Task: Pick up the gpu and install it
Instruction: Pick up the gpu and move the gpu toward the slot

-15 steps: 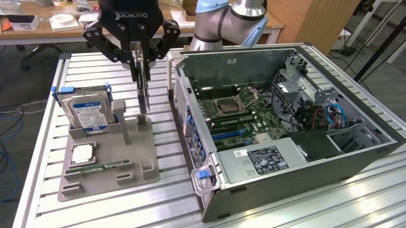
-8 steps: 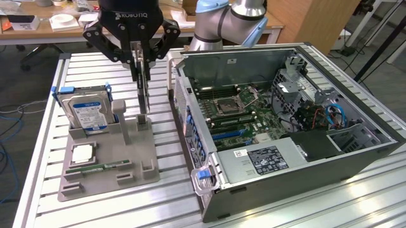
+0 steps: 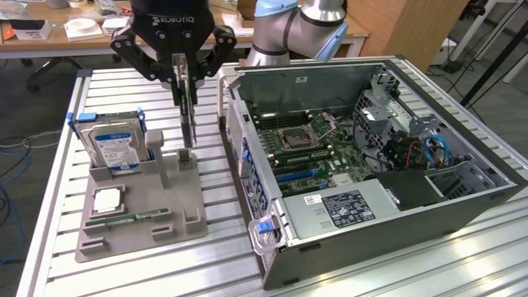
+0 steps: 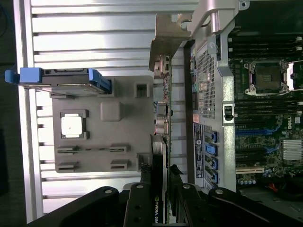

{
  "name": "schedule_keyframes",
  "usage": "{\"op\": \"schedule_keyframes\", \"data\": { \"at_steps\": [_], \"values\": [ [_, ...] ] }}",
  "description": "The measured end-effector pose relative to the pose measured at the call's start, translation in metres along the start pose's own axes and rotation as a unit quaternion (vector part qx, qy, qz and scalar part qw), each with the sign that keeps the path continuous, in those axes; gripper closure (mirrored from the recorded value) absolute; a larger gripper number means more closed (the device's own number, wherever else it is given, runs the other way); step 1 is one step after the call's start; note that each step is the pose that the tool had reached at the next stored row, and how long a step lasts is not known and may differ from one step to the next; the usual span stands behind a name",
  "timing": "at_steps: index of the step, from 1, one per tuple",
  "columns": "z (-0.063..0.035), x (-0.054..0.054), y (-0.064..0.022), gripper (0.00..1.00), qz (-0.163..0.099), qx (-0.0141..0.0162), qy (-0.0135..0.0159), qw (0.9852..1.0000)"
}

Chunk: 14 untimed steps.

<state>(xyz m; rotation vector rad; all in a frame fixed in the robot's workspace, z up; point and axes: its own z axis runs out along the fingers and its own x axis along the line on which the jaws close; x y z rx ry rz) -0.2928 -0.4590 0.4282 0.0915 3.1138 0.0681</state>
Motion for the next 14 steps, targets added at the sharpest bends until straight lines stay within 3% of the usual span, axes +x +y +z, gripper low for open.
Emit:
{"op": "schedule_keyframes", "data": {
  "at_steps": [14],
  "values": [
    [0.0000,-0.0041,0.0002,0.74,0.000,0.0000,0.0000,1.0000]
  ]
}}
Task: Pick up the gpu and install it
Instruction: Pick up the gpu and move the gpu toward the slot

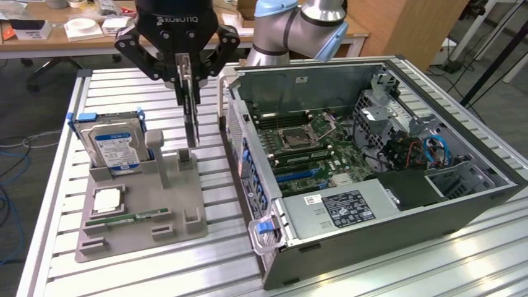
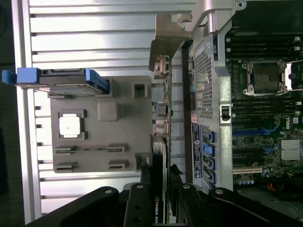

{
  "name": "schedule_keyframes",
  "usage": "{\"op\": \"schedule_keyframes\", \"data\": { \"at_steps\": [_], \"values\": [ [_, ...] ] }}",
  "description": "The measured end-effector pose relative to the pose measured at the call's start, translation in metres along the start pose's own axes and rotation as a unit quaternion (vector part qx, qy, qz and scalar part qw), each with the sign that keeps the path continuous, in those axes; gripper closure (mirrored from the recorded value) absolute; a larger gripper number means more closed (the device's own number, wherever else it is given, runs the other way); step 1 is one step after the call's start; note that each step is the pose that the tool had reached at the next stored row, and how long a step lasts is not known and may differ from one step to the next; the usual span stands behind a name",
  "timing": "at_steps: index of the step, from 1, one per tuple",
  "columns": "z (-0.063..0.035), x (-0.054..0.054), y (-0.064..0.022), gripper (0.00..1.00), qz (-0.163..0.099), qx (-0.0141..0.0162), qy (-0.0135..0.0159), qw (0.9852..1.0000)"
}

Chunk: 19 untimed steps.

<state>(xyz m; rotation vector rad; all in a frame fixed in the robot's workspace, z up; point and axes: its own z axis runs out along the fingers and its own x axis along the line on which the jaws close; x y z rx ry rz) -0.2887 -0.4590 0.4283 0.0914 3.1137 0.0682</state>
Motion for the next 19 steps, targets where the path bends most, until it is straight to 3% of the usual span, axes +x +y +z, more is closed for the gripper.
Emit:
{"op": "schedule_keyframes", "data": {
  "at_steps": [19],
  "values": [
    [0.0001,-0.0094,0.0006,0.74,0.000,0.0000,0.0000,1.0000]
  ]
}}
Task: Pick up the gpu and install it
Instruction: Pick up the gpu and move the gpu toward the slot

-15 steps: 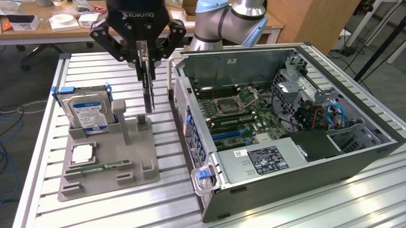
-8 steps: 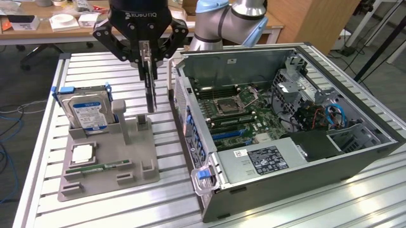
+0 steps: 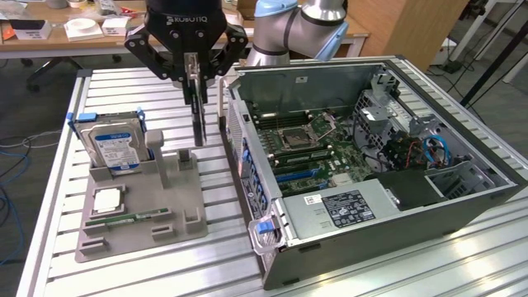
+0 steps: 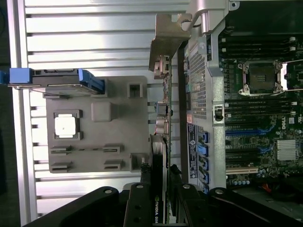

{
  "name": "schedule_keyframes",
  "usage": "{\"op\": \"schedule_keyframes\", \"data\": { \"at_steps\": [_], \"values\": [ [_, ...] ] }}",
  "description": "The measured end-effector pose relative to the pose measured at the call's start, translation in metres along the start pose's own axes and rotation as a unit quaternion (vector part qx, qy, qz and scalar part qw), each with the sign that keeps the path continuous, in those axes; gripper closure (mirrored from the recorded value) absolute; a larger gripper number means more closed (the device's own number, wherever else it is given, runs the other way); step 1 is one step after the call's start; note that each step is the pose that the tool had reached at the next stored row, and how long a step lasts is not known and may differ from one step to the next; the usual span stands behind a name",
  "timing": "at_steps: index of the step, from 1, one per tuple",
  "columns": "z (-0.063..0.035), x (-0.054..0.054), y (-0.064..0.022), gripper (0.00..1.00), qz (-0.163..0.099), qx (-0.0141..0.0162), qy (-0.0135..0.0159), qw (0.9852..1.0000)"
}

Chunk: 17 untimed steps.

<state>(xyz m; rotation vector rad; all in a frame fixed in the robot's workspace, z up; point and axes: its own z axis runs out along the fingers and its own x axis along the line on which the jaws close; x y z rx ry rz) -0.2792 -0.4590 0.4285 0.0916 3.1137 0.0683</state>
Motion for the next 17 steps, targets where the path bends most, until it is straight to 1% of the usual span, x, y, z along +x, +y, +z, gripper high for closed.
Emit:
{"op": "schedule_keyframes", "data": {
  "at_steps": [17],
  "values": [
    [-0.0001,-0.0063,0.0004,0.74,0.000,0.0001,0.0000,1.0000]
  ]
}}
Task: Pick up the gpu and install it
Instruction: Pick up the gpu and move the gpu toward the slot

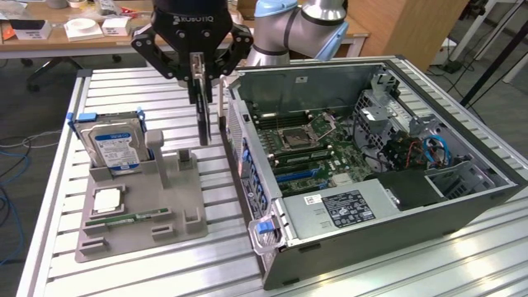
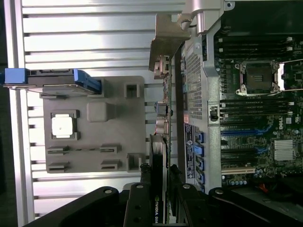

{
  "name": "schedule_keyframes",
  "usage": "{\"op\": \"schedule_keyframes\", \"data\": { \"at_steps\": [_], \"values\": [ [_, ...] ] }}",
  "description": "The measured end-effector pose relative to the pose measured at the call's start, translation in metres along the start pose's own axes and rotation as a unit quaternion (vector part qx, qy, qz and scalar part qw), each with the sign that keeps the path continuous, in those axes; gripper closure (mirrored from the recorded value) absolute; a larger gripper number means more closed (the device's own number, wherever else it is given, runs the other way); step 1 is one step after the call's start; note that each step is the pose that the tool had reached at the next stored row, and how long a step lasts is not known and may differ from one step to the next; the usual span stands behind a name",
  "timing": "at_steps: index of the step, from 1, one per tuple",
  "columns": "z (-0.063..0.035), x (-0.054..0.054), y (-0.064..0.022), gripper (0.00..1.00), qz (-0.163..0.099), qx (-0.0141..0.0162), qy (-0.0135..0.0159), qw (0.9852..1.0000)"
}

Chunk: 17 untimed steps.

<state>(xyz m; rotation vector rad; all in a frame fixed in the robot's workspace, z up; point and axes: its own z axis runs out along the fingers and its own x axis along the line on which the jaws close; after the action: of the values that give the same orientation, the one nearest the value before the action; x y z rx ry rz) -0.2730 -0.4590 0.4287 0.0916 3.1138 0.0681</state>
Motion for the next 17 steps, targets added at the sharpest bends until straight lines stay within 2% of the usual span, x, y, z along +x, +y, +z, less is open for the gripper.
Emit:
{"op": "schedule_keyframes", "data": {
  "at_steps": [17],
  "values": [
    [0.0000,-0.0060,0.0003,0.74,0.000,0.0000,0.0000,1.0000]
  ]
}}
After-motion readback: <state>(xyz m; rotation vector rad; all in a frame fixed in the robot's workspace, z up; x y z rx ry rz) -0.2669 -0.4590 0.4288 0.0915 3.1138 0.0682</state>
